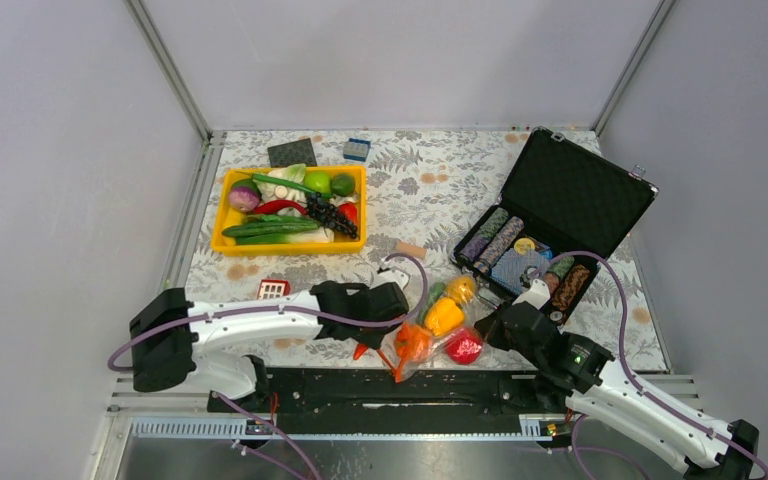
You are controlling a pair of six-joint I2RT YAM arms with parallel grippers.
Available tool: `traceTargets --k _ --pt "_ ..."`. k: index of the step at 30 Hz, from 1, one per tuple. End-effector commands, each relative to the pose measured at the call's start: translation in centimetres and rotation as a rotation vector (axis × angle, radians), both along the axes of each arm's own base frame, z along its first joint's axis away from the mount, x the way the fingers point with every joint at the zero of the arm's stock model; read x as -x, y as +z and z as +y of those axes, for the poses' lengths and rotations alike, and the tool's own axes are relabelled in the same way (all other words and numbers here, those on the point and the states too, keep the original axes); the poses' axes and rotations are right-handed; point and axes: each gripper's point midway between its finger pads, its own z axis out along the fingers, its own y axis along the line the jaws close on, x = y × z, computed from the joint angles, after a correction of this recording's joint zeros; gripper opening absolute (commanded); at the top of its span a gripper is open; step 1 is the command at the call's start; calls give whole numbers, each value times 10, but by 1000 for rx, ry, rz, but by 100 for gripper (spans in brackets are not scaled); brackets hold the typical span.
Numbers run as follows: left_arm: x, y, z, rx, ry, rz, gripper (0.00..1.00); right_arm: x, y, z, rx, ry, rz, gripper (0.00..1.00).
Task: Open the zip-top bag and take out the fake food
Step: Pick up the fake vegetable from the zipper food storage bag, then place the fake vegetable in the bin.
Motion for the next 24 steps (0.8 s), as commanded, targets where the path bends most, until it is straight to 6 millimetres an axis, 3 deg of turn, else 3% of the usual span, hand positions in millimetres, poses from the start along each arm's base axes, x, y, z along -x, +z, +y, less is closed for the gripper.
traceTargets --k 1,10,18,24 --pt "-14 39 3 59 31 -97 21 -2 3 -1 -5 -17 -6 0" --pt "-18 89 30 245 34 -7 24 -6 6 -3 11 -27 -20 0" --pt "1 116 80 155 83 72 24 -11 10 -1 21 -27 -36 0" --pt "21 132 90 156 19 135 23 -12 8 2 26 -18 -34 0"
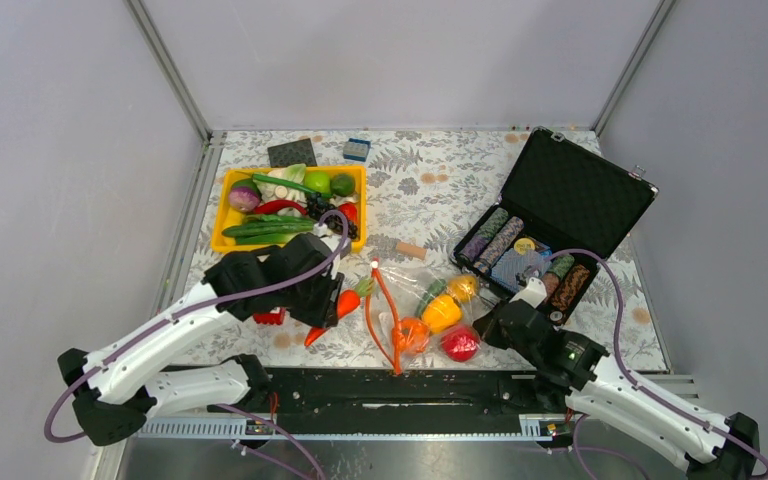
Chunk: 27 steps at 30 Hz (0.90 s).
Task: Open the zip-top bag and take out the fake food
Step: Place the fake vegetable in the bin.
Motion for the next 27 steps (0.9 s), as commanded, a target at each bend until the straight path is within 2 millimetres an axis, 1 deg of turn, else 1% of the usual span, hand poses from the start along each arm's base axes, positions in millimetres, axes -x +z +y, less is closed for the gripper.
traceTargets --k 1,3,6,10,13,16,19,23,26,27 --pt "20 17 13 -9 -64 52 22 -9 11 -1 9 -21 -39 0" --pt "23 17 17 -24 -75 62 22 -10 12 -1 11 -25 -44 0" --pt "13 21 26 -55 -27 12 23 -13 16 -6 19 -51 -61 0" --pt "-12 39 34 -52 71 -91 26 -16 26 -14 33 -76 -93 0" --pt "-36 60 38 -26 124 -163 25 -16 31 -16 41 -72 -105 0" --pt "-66 76 39 -4 168 -223 24 -15 31 -16 43 -65 -102 0" --pt "-105 85 40 11 229 -269 24 -13 31 -16 38 -58 -93 0" --pt "-166 85 43 40 352 -318 24 -11 34 -18 25 -70 -94 0" --pt "-207 86 46 106 431 -351 22 -10 35 -21 16 -77 -98 0" --pt "-219 87 51 112 461 -367 22 -10 36 -22 14 -79 -100 0"
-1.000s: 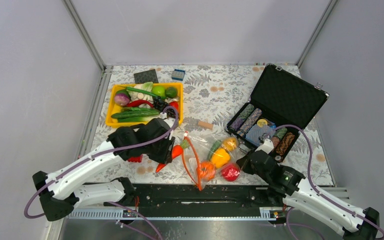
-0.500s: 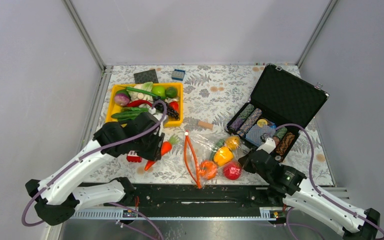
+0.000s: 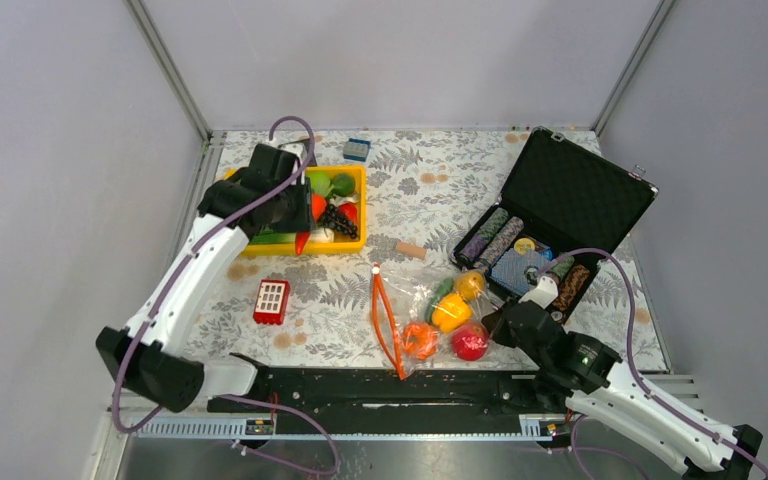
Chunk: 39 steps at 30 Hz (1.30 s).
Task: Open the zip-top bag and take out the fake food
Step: Place the fake vegetable in the bin.
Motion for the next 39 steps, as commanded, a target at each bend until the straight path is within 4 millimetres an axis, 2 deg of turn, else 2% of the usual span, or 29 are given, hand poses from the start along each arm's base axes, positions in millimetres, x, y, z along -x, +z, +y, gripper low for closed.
traceTargets --k 1,4,8,13,16,21,28,32,35,39 --pt "-70 29 1 92 77 -197 22 -6 19 -7 -22 -50 -46 0" --pt "-92 24 12 106 137 -210 21 -5 19 -7 -21 -47 -45 0" --pt "-107 11 26 170 248 -219 21 -5 16 -8 -12 -47 -38 0" --pt "-106 -2 41 266 438 -307 21 -4 16 -8 -5 -42 -36 0" --pt "-105 -3 48 413 589 -400 22 -3 15 -7 -11 -35 -35 0" --pt "-105 -13 64 543 800 -457 22 -1 16 -8 -14 -29 -31 0" --pt "-113 -1 89 758 1067 -585 21 1 17 -7 -13 -10 -30 0" --pt "-120 -5 94 912 1197 -600 21 2 18 -7 -14 -7 -30 0" --pt "-127 -17 93 1054 1283 -577 21 3 20 -9 -15 -7 -33 0" --pt "-140 -25 91 1091 1337 -539 21 5 22 -13 -14 -11 -40 0"
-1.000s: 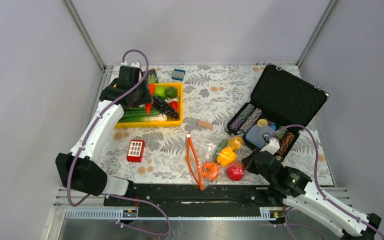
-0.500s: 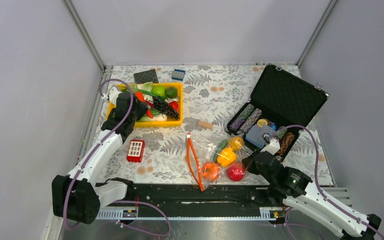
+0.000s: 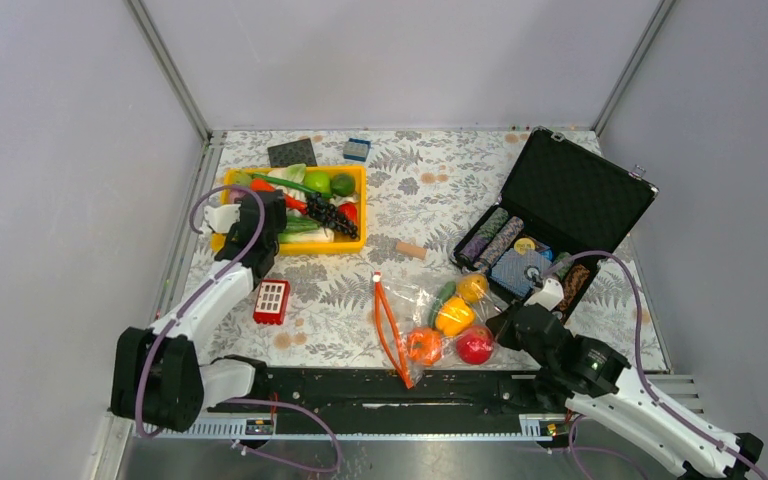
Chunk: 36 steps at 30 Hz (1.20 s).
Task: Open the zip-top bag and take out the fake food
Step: Place the fake vegetable in the bin.
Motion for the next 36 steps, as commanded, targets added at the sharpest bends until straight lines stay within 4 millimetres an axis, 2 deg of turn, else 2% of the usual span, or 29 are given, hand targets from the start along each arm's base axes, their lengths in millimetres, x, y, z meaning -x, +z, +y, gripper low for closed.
traceTargets --k 1,6,14,23,28,36 --pt "-22 16 6 188 128 -112 21 -2 19 -7 -9 -20 -42 0" --pt "-27 10 15 209 177 -84 23 -1 19 -14 1 -36 -54 0" --pt "-33 -1 21 244 197 -52 25 -1 18 -15 0 -38 -52 0" --pt "-15 -4 38 153 251 15 26 -2 17 -14 11 -32 -50 0" --pt "-8 -11 42 167 276 22 26 -1 17 -13 4 -26 -50 0" --pt "-7 -24 41 181 275 57 28 -1 17 -13 3 -26 -51 0"
